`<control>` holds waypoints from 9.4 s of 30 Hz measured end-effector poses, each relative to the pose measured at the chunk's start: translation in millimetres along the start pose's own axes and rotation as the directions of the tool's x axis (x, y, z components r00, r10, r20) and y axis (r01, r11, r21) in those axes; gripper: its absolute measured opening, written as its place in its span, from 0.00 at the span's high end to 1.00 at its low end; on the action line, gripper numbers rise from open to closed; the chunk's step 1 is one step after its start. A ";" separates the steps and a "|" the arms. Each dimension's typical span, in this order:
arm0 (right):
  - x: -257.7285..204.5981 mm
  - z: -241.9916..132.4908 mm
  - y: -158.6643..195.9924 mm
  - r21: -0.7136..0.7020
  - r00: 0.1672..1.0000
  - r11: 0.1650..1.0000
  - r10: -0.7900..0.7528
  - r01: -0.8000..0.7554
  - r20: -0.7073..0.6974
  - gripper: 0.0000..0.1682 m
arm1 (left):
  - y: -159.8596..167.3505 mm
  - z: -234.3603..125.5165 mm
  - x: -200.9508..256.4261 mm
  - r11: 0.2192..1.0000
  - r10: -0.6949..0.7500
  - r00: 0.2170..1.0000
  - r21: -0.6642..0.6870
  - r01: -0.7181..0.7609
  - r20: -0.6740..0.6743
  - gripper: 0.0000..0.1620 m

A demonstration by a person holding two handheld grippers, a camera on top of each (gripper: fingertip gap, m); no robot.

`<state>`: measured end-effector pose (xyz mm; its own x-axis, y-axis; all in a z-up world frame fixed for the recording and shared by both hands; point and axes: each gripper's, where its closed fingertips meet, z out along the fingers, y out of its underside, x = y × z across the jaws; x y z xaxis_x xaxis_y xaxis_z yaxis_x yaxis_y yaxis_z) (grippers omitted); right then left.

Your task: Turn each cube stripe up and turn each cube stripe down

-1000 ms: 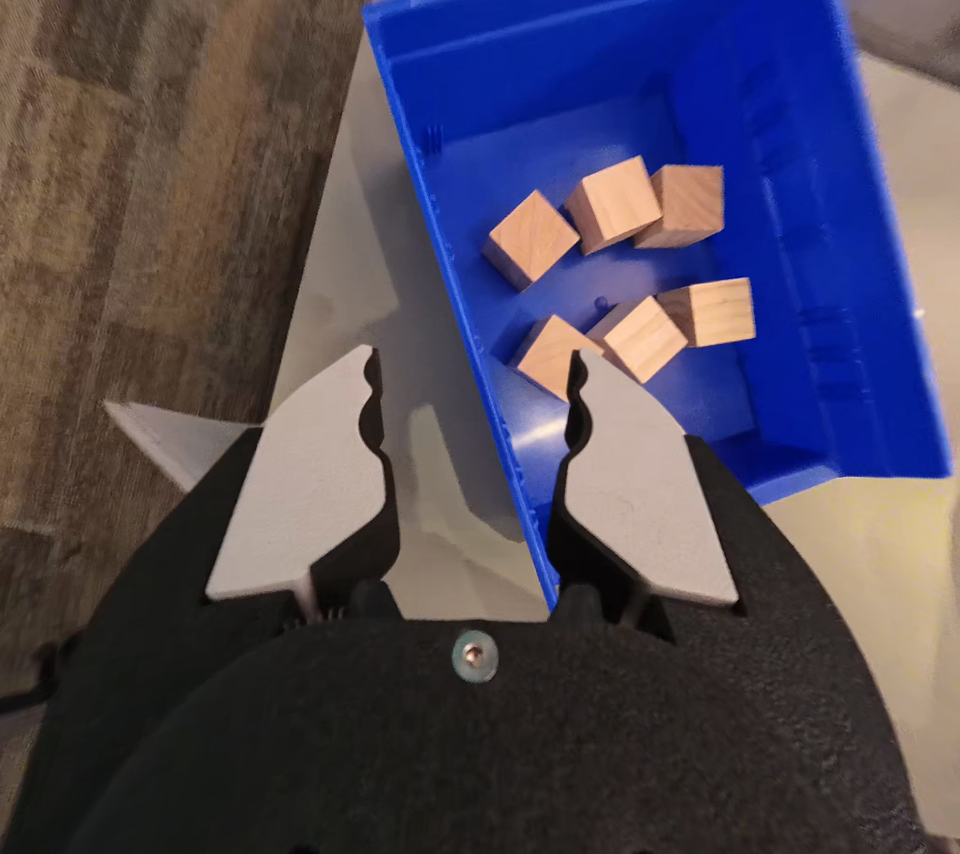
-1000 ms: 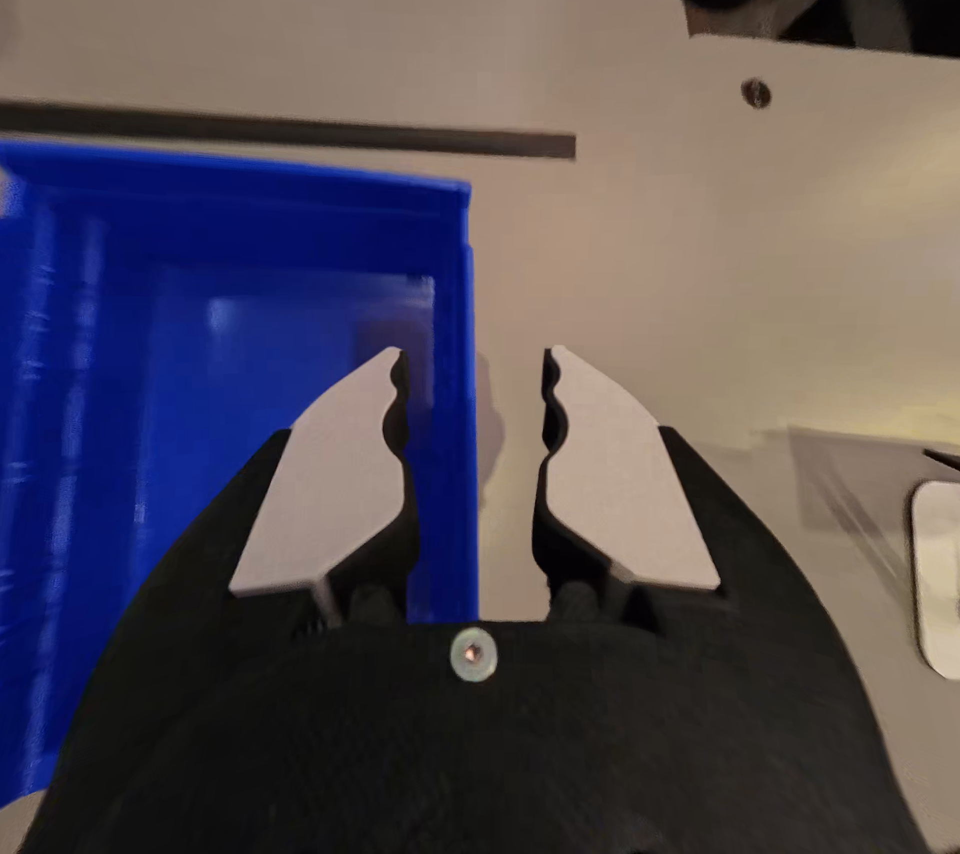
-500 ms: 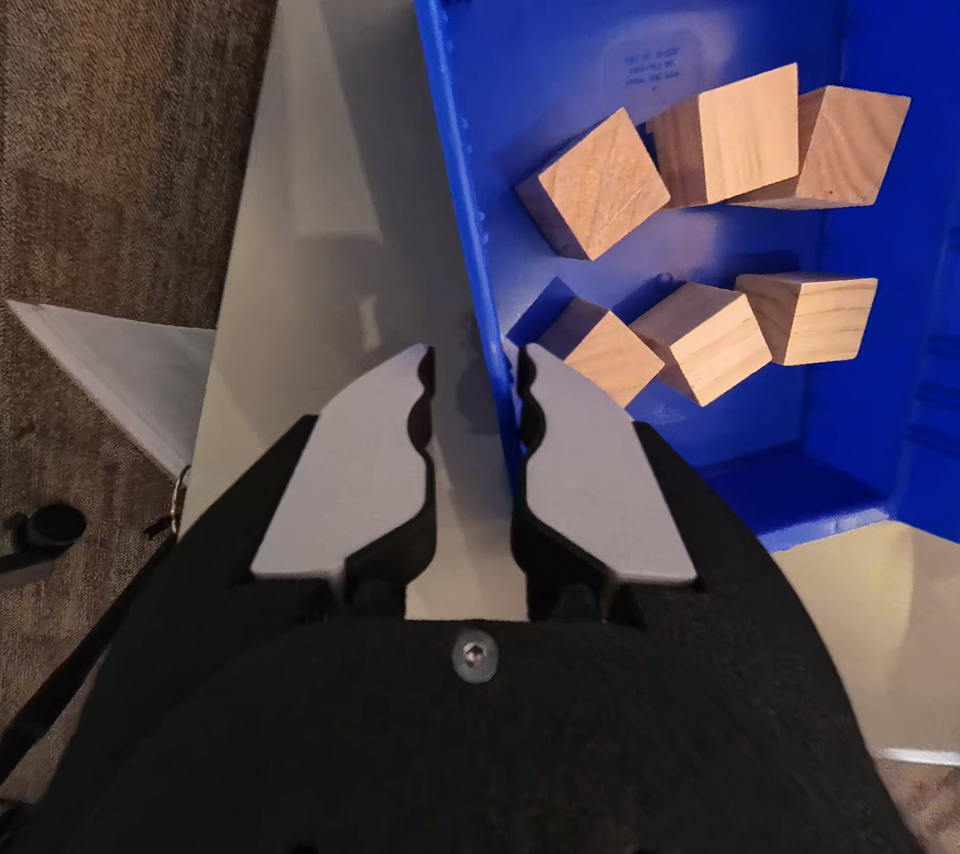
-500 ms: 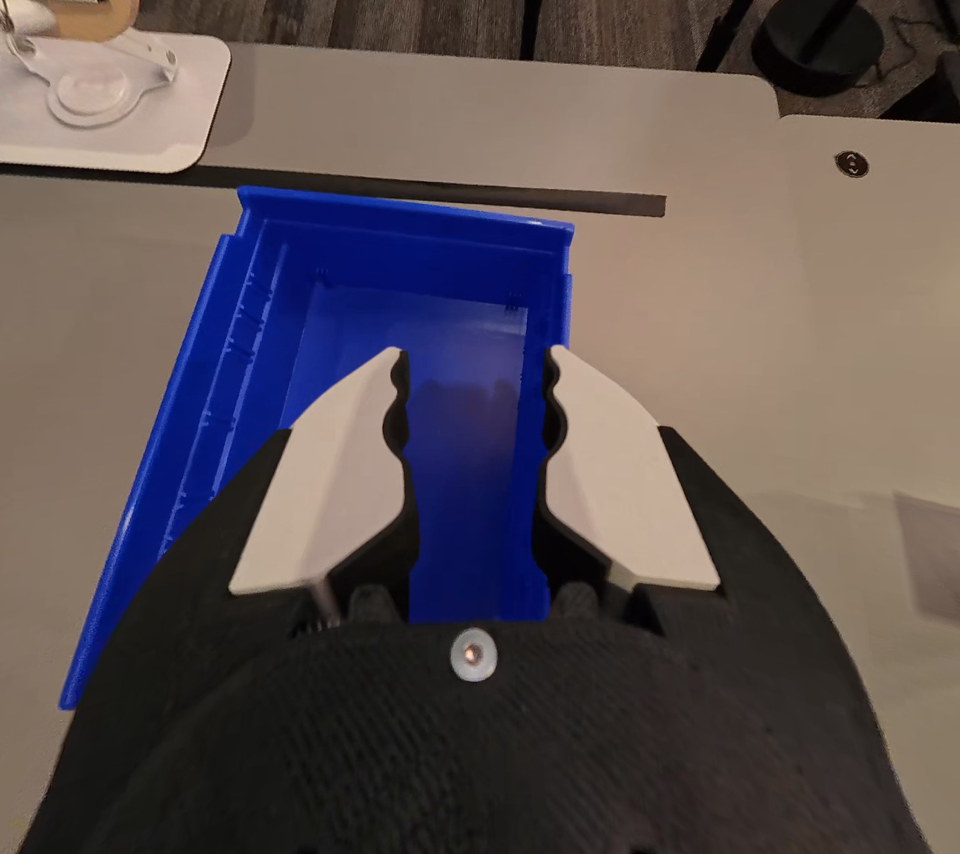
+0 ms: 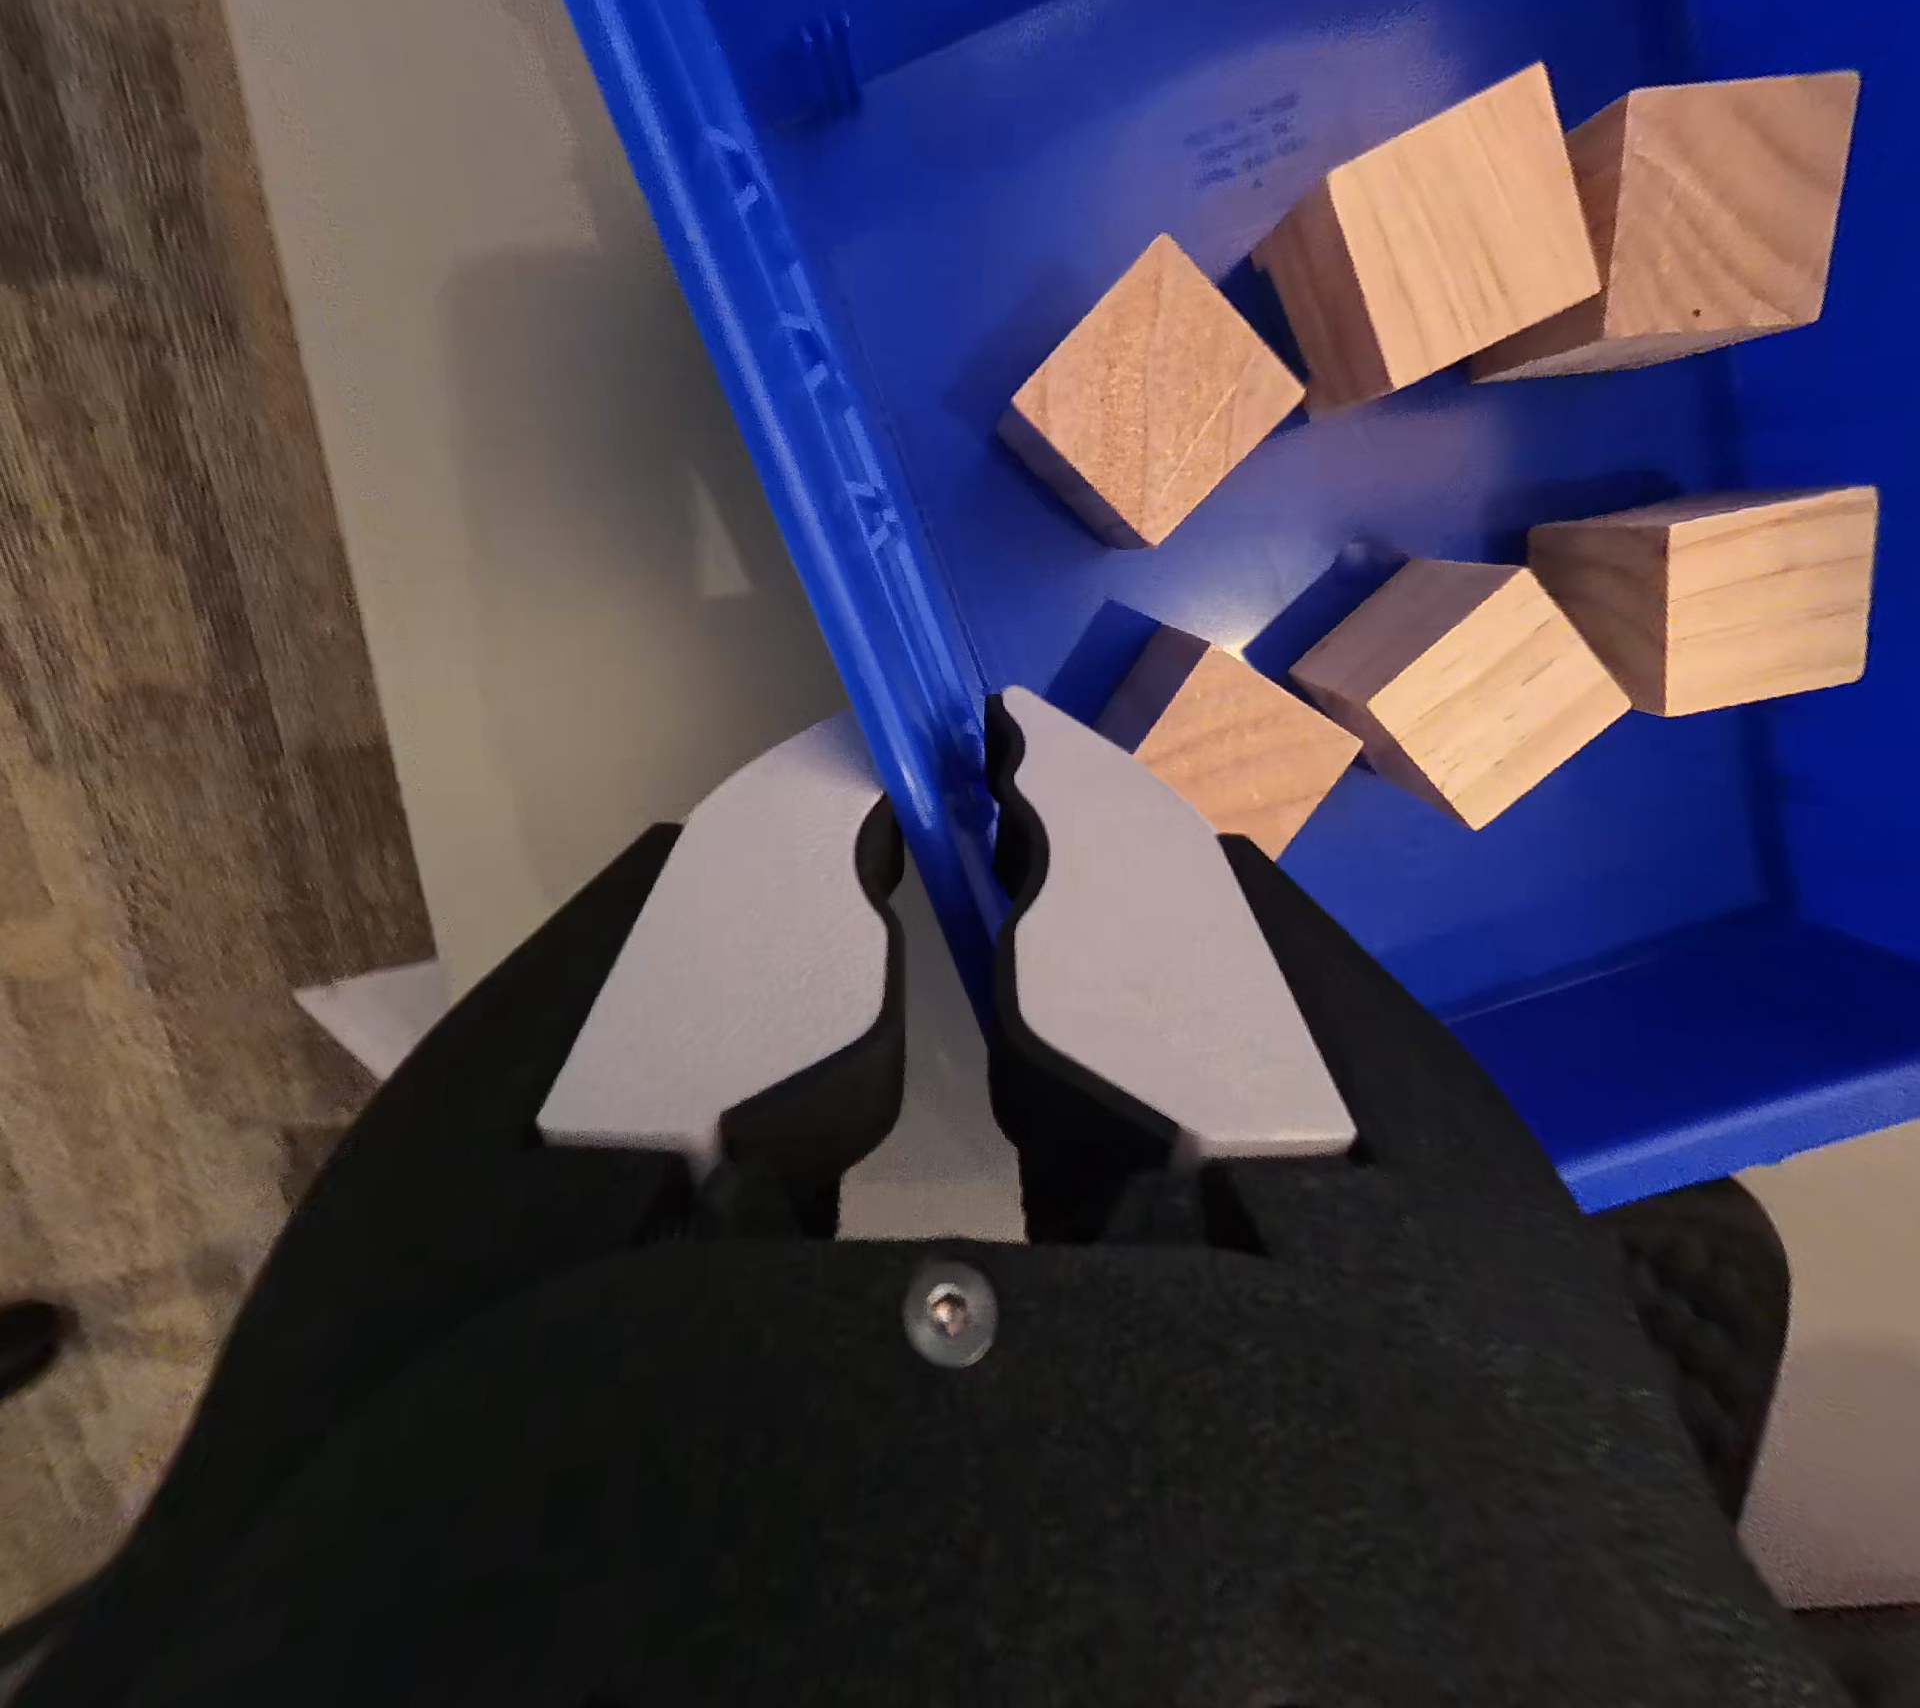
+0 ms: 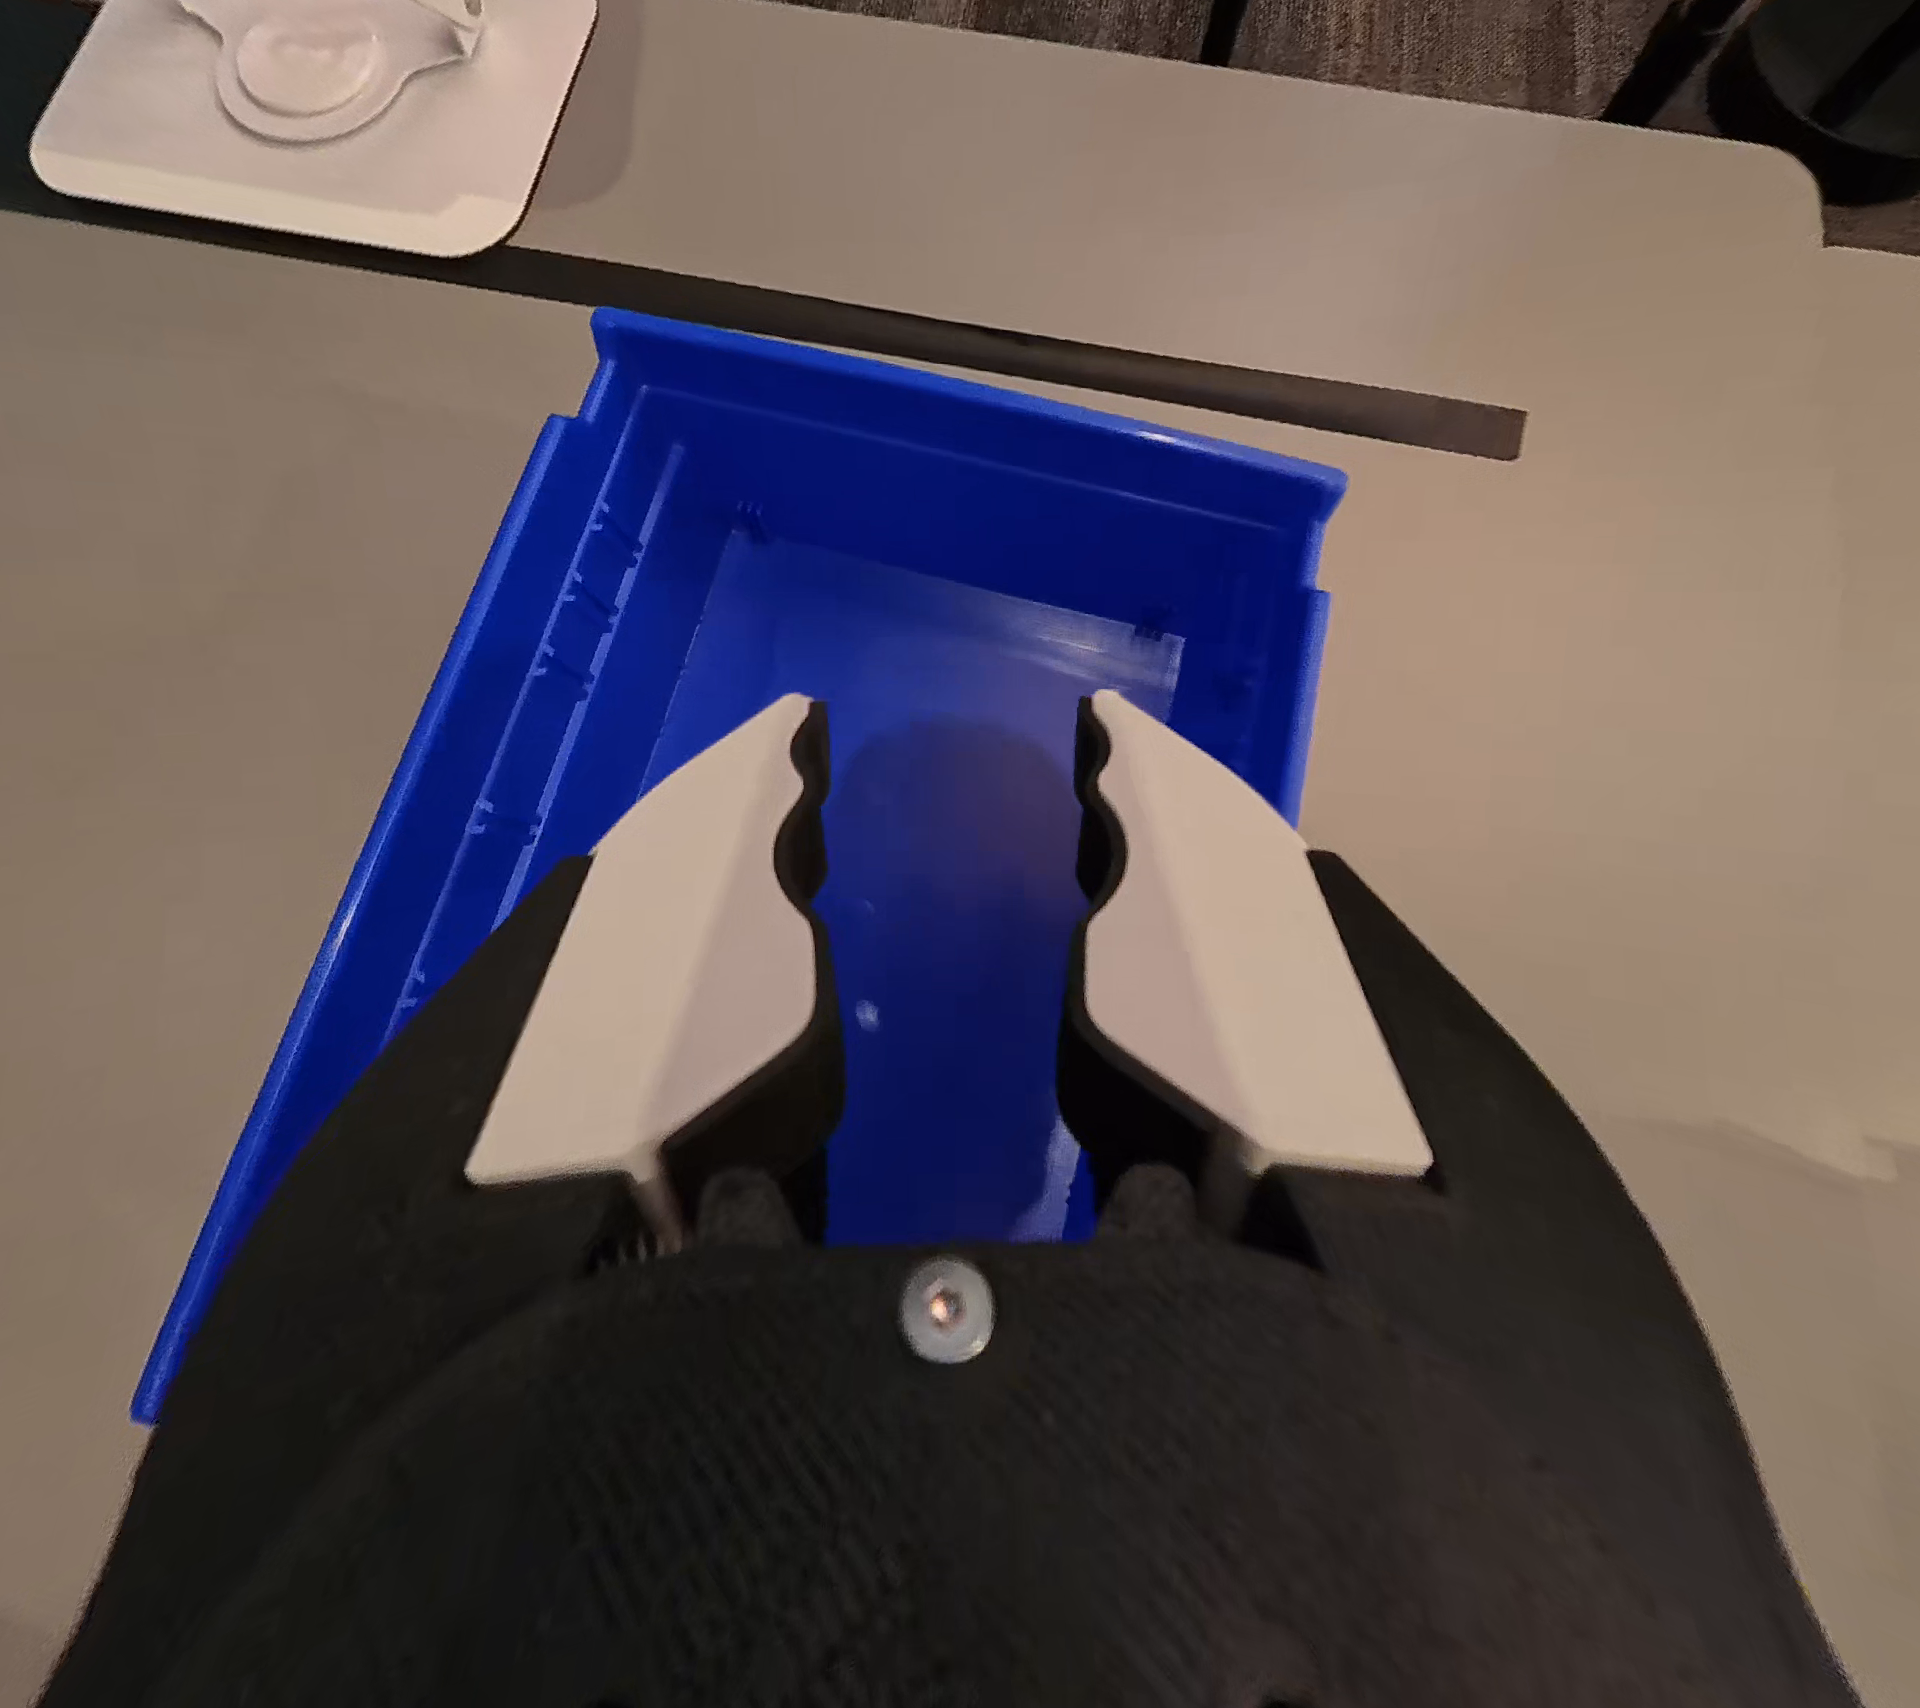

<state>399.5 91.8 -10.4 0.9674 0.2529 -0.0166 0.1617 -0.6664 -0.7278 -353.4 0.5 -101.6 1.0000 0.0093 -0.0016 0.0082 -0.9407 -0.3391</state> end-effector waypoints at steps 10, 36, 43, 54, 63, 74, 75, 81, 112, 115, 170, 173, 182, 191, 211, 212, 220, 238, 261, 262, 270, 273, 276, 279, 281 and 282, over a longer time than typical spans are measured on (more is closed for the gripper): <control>-20.6 21.4 8.0 -0.065 0.997 0.996 -0.065 0.068 0.039 0.72 | -13.1 5.0 30.6 0.982 0.186 0.982 0.018 -0.186 -0.024 0.91; -50.4 -8.0 -33.6 0.198 0.974 0.963 -0.205 0.184 0.092 0.73 | -62.7 -153.8 152.6 0.448 0.682 0.727 0.830 -0.332 -0.077 0.75; -47.4 -6.7 -30.6 0.185 0.975 0.965 -0.203 0.185 0.089 0.72 | -17.0 -102.8 192.0 0.428 0.868 0.485 0.660 -0.617 -0.110 0.75; -44.5 -2.9 -25.2 0.163 0.976 0.972 -0.188 0.169 0.112 0.71 | -1.8 -10.0 199.1 0.505 0.861 0.464 0.236 -0.830 -0.209 0.73; -44.0 4.0 -20.6 0.132 0.974 0.976 -0.190 0.174 0.125 0.70 | 7.9 19.6 199.4 0.464 0.871 0.436 0.087 -0.882 -0.224 0.62; -46.0 9.2 -15.2 0.103 0.970 0.978 -0.193 0.179 0.147 0.70 | 14.2 40.3 189.7 0.414 0.889 0.404 -0.002 -0.910 -0.215 0.67; -46.1 9.6 -14.4 0.099 0.970 0.979 -0.193 0.179 0.149 0.70 | 14.8 42.1 190.3 0.408 0.891 0.399 -0.005 -0.913 -0.217 0.67; -46.1 11.2 -11.5 0.083 0.969 0.980 -0.193 0.182 0.153 0.70 | 17.9 41.2 187.2 0.409 0.884 0.405 -0.033 -0.912 -0.233 0.69; -367.3 -103.0 -17.8 0.826 0.515 -0.011 -0.777 0.564 -0.362 0.58 | 0.6 -197.8 411.9 0.828 0.524 -0.117 0.537 -0.161 -0.844 0.70; -366.7 -104.4 -18.3 0.817 0.509 -0.021 -0.773 0.576 -0.379 0.59 | 12.4 -194.2 425.4 0.823 0.509 -0.143 0.529 -0.208 -0.849 0.70; -0.2 52.4 30.1 -0.172 0.998 0.985 0.024 -0.034 -0.058 0.62 | 12.3 -22.9 157.1 0.649 0.755 0.630 0.065 -0.758 -0.181 0.72; -1.0 42.3 24.9 -0.146 0.998 0.989 0.011 -0.019 -0.057 0.61 | 10.0 -6.4 152.3 0.655 0.745 0.643 0.014 -0.755 -0.178 0.66; -2.4 36.9 24.2 -0.152 0.998 0.988 -0.031 0.023 -0.050 0.60 | 22.4 29.3 137.9 0.616 0.753 0.627 -0.124 -0.778 -0.199 0.69; -9.2 15.6 0.0 -0.037 0.991 0.994 -0.104 0.101 -0.080 0.60 | -28.1 -20.1 144.3 0.682 0.727 0.686 0.116 -0.722 -0.012 0.72; -371.2 -114.8 -13.6 0.843 0.467 0.045 -0.847 0.537 -0.253 0.60 | 10.1 -207.2 411.9 0.814 0.525 -0.161 0.548 -0.193 -0.836 0.73; -369.4 -118.0 -15.5 0.838 0.474 0.019 -0.832 0.545 -0.289 0.62 | 13.1 -205.2 415.6 0.811 0.522 -0.166 0.547 -0.208 -0.837 0.73; -372.8 -119.1 -8.4 0.831 0.429 -0.011 -0.853 0.556 -0.297 0.73 | 24.9 -199.0 425.7 0.786 0.531 -0.169 0.557 -0.267 -0.830 0.73; -45.5 23.9 11.3 -0.092 0.997 0.994 -0.056 0.062 0.058 0.73 | -32.2 -195.3 332.5 0.742 0.665 0.299 0.652 -0.158 -0.684 0.73; -20.1 107.7 74.3 -0.386 0.998 0.921 0.039 -0.054 -0.046 0.72 | -20.7 -177.4 338.8 0.716 0.698 0.344 0.633 -0.296 -0.628 0.75; -20.1 105.7 68.6 -0.362 0.998 0.931 0.033 -0.047 -0.045 0.72 | -21.0 -178.2 337.6 0.715 0.699 0.348 0.635 -0.294 -0.625 0.75; -16.4 33.8 -5.6 0.015 0.999 0.999 0.053 -0.053 0.001 0.70 | -29.3 -154.2 258.0 0.740 0.646 0.628 0.558 -0.377 -0.433 0.75; -12.0 24.4 -6.0 0.027 0.998 0.998 0.060 -0.060 0.019 0.70 | -17.5 -121.1 201.5 0.825 0.543 0.772 0.378 -0.420 -0.329 0.79; -8.2 26.5 -2.3 0.012 0.997 0.997 0.074 -0.075 0.038 0.69 | 1.3 -90.6 163.9 0.871 0.489 0.830 0.199 -0.449 -0.268 0.76; -7.1 30.2 1.9 -0.010 0.997 0.998 0.064 -0.064 0.040 0.69 | 5.6 -56.0 135.8 0.856 0.516 0.842 0.064 -0.512 -0.160 0.70; -8.0 32.0 4.4 -0.022 0.998 0.998 0.053 -0.052 0.034 0.68 | 6.3 -35.3 115.8 0.861 0.502 0.861 -0.049 -0.506 -0.082 0.68; -9.5 32.8 5.2 -0.026 0.998 0.999 0.045 -0.044 0.036 0.68 | 6.2 -26.7 109.0 0.858 0.504 0.862 -0.087 -0.507 -0.057 0.68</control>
<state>384.7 108.9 -36.5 0.9661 0.2473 -0.0738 0.1238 -0.6951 -0.7082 -244.2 -13.4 -78.8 0.8662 -0.4854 -0.1186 -0.4996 -0.8408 -0.2084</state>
